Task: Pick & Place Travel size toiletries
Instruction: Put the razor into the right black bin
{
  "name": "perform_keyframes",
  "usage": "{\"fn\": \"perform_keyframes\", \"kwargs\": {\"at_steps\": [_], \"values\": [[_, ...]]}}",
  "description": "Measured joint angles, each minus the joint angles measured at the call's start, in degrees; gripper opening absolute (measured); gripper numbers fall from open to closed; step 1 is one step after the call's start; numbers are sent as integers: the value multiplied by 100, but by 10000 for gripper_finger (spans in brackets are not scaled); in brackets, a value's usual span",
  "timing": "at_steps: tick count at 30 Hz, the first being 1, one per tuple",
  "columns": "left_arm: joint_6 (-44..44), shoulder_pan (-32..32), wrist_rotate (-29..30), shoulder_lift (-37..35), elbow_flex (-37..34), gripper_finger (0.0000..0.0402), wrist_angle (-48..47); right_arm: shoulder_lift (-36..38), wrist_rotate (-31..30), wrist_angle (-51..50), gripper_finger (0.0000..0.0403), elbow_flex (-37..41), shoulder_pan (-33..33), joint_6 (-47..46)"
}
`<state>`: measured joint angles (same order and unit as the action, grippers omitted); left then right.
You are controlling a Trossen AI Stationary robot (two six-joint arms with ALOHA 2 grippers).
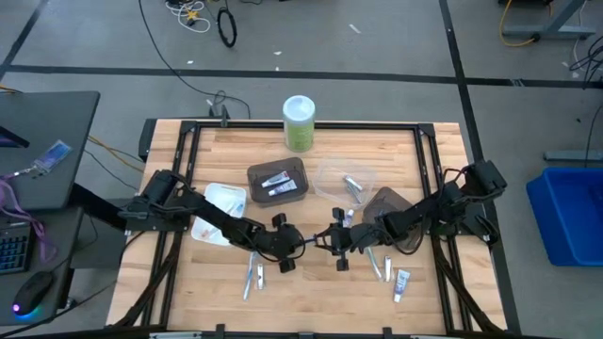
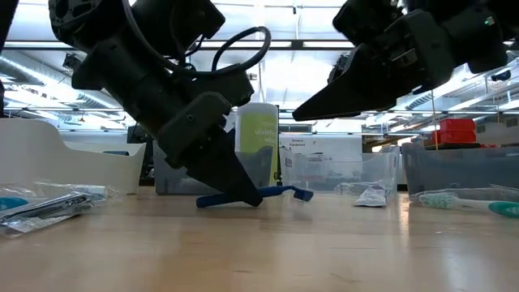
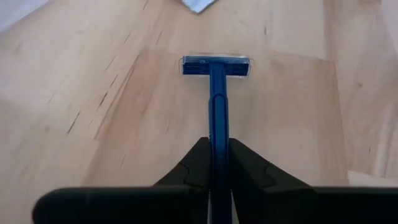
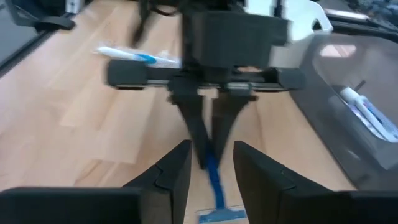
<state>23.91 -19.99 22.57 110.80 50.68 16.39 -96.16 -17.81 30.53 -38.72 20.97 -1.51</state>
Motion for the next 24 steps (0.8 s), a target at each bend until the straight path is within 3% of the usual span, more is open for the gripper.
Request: {"fn": "perform_keyframes", "kwargs": {"at_steps": [14, 19, 24], "values": [[-981, 0, 311, -10, 539, 42, 108, 0, -46, -469, 194, 0, -111, -147], [-897, 68, 391, -13, 578, 42, 85, 21, -318, 297, 198, 0, -58, 59], [-639, 109, 1071, -33, 578, 47, 107, 668, -318, 526, 188, 0, 178, 357]]}}
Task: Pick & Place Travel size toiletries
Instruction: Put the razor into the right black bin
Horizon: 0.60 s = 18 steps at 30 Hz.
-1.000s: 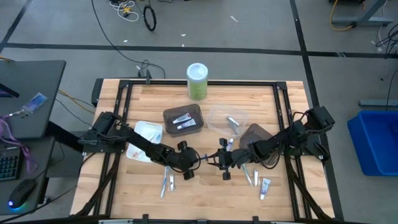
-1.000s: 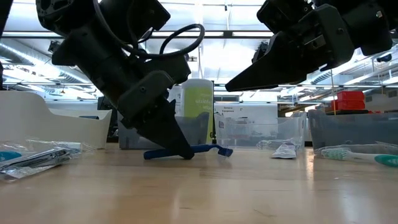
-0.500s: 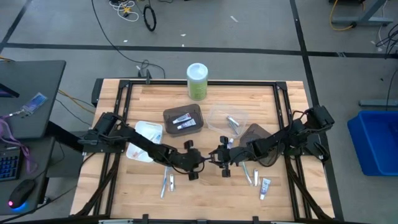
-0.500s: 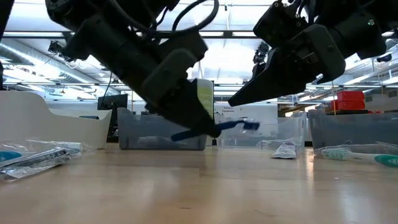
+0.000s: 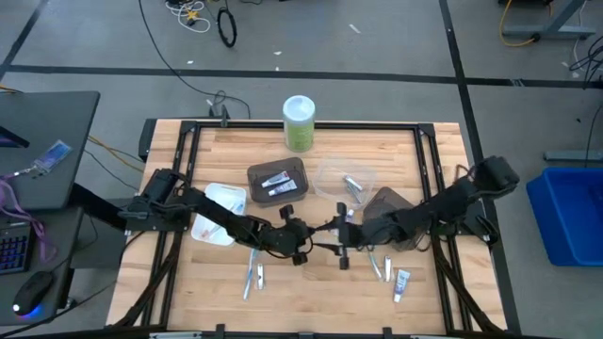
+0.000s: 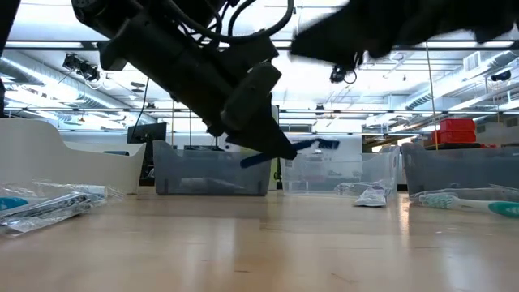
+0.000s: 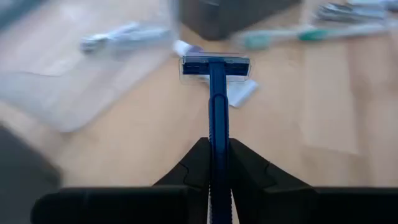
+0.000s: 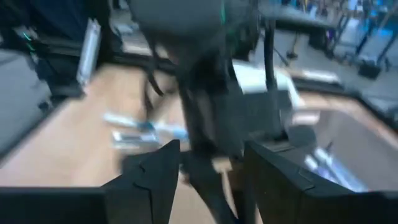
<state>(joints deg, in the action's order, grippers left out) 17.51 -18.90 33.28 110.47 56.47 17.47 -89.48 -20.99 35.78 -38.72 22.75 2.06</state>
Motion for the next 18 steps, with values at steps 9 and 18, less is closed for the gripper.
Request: {"fn": "perform_keyframes", "kwargs": {"at_steps": [9, 18], "values": [[-141, -27, 378, -603, 0, 46, 28, 2167, -442, -2585, 169, 0, 385, -497], [-985, -96, 646, -1634, -32, 47, 363, 2336, -451, -3744, 156, 2, 432, -1464]]}}
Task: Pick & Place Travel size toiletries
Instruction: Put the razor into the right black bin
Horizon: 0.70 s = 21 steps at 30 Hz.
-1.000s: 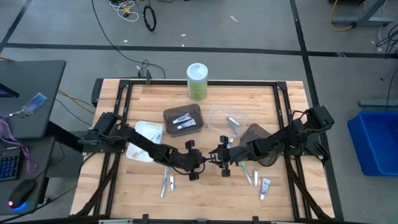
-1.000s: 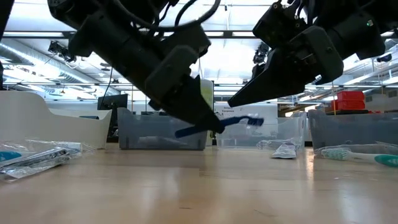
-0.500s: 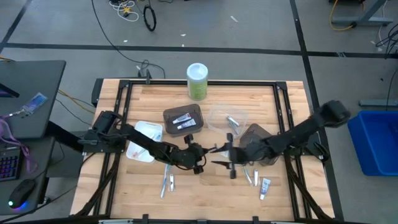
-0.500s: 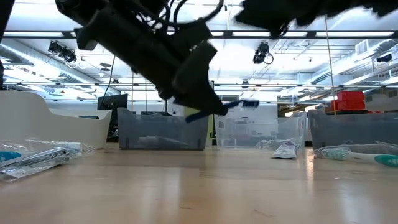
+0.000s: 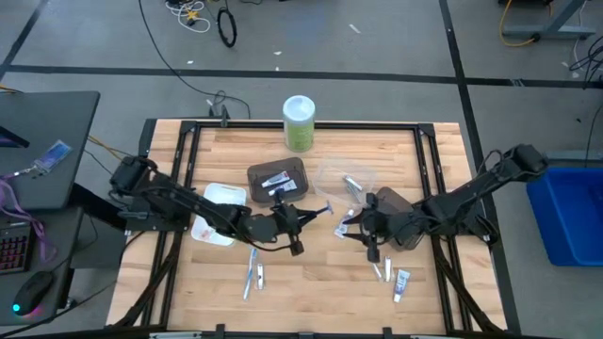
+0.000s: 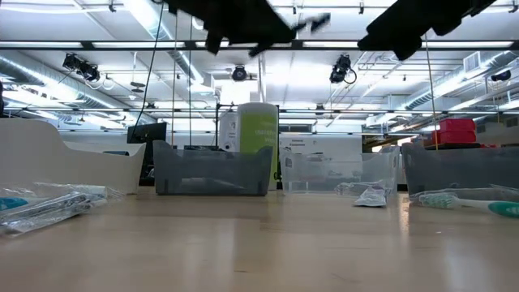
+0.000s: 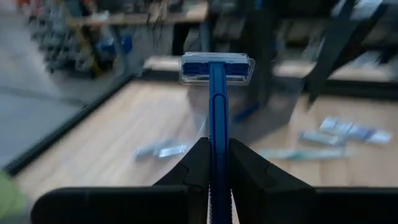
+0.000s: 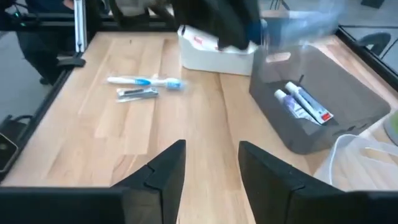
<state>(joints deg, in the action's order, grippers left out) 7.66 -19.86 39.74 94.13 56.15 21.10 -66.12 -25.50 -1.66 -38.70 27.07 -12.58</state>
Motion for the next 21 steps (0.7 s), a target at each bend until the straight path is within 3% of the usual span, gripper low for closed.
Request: {"fn": "perform_keyframes", "kwargs": {"at_steps": [6, 16, 21], "values": [[-423, -32, -901, -8, -246, 44, 1094, -457, 9, 952, 153, 0, -45, 373], [-233, -8, -1634, 72, -1694, 44, 3978, -1116, 3, 2510, 151, 0, -157, 718], [-50, 37, -1868, 74, -2088, 49, 4605, -1572, 0, 3630, 149, 0, -370, 792]]}}
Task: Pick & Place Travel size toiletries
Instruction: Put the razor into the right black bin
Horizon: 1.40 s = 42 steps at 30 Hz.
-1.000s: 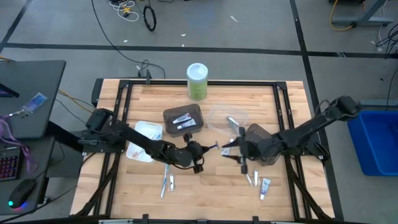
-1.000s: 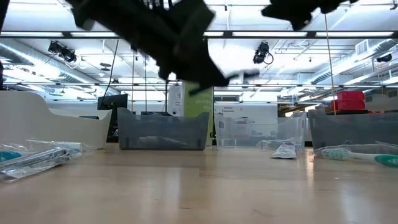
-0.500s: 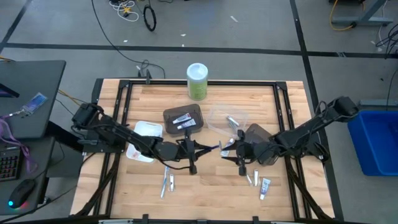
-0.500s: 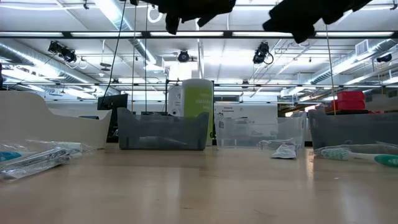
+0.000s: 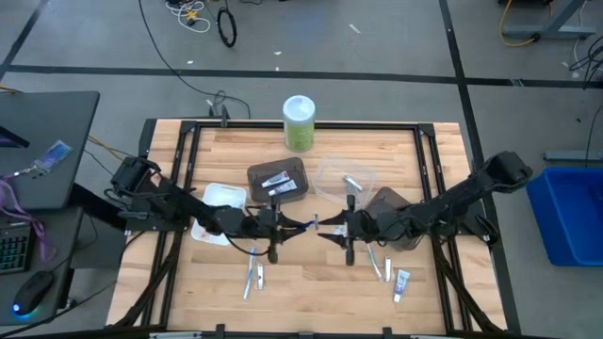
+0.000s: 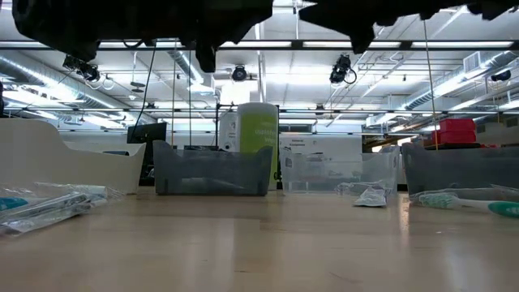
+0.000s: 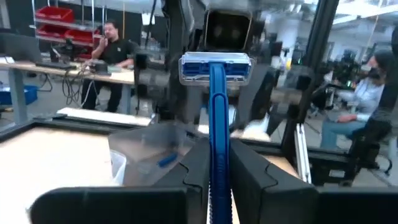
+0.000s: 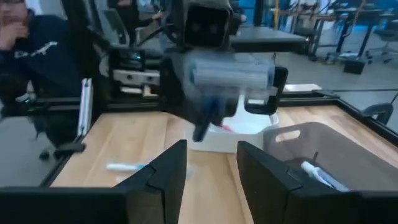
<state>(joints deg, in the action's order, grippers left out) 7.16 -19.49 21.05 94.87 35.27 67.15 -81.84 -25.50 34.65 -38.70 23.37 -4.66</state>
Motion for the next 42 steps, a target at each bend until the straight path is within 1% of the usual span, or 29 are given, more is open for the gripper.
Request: {"fn": "perform_keyframes", "kwargs": {"at_steps": [5, 9, 12, 17, 20, 26, 29, 34, 42], "values": [[-18, -11, -220, -4, 32, 46, -72, -696, 24, 1028, 149, 0, -212, 1], [-22, -13, -271, -6, 42, 50, -67, -1210, 312, 2054, 145, 12, -314, 289], [-28, -35, -308, -6, 42, 50, -66, -1417, 438, 2479, 144, 13, -322, 430], [-60, -63, -290, -6, 50, 48, -144, -1427, 453, 2572, 144, 13, -299, 491], [-77, -83, -311, -6, 52, 50, -171, -1428, 588, 2667, 141, 13, -247, 578], [-274, -118, -477, -6, 52, 48, -218, -1428, 640, 2738, 139, 13, -151, 578], [-292, -110, -476, -6, 46, 50, -244, -1422, 897, 2973, 138, 2, -106, 660], [-307, -109, -743, -4, 44, 46, -88, -1411, 1403, 3068, 138, -2, -109, 652], [-294, -107, -749, -4, 42, 49, -28, -1411, 1206, 3125, 134, -4, -146, 642]]}}
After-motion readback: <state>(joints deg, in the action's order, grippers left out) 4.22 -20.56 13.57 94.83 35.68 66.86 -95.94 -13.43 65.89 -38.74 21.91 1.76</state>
